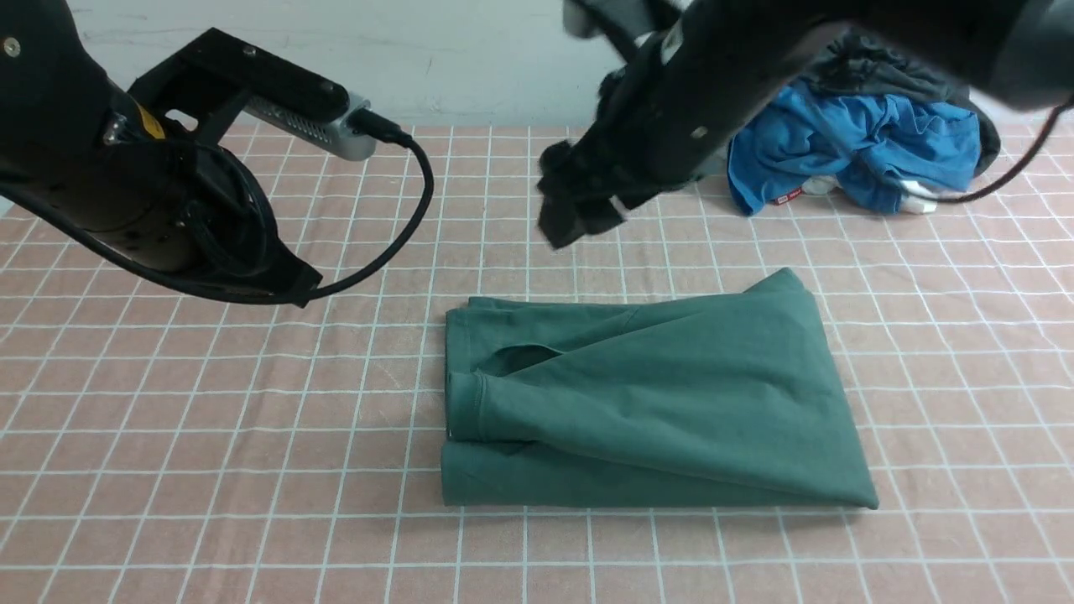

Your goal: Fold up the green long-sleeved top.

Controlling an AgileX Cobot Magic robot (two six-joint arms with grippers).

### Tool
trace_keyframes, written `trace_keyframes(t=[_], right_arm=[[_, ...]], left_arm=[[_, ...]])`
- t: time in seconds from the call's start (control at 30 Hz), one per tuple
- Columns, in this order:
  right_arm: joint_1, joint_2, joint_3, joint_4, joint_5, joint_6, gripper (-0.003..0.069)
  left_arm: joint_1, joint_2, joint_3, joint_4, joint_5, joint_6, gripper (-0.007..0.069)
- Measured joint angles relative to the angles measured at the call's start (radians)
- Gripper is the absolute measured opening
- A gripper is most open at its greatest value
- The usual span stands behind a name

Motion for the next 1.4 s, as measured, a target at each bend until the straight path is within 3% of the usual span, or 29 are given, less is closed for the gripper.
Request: trace_keyframes(t=[0.13,0.27,0.4,0.57,0.73,0.9,1.2,1.4], right_arm=[[-0.066,-0.062,0.104,-0.106,0.007,0.041,0.0558],[-0.154,-0.103,0.283,-0.126,-0.025,0.086,0.0535],[-0.255,-0.101,0.538,-0.060,-0.258,0.113,0.0494],[-0.297,-0.050,0.710,-0.015,-0.469,0.115,0.0465],[-0.301,0.025,0.748,-0.007,-0.549,0.115,0.0456],[-0.301,-0.013,0.745,-0.003,-0.550,0.115,0.0454],[-0.301,-0.293,0.702,0.000,-0.566,0.105,0.0453],[-0.301,-0.505,0.702,0.005,-0.603,0.097,0.0384]], left_arm=[[-0.052,0.059,0.000,-0.085,-0.063,0.058,-0.0007],[-0.140,0.155,0.000,-0.167,-0.164,0.132,-0.0007],[-0.219,0.336,0.000,-0.227,-0.285,0.166,-0.0007],[-0.215,0.501,0.000,-0.211,-0.225,0.156,-0.0007],[-0.207,0.531,-0.023,-0.199,-0.183,0.129,-0.0007],[-0.205,0.480,-0.011,-0.181,-0.167,0.126,-0.0007],[-0.161,0.134,0.001,-0.161,-0.103,0.124,-0.0007],[-0.091,-0.143,0.127,-0.156,-0.082,0.120,-0.0007]])
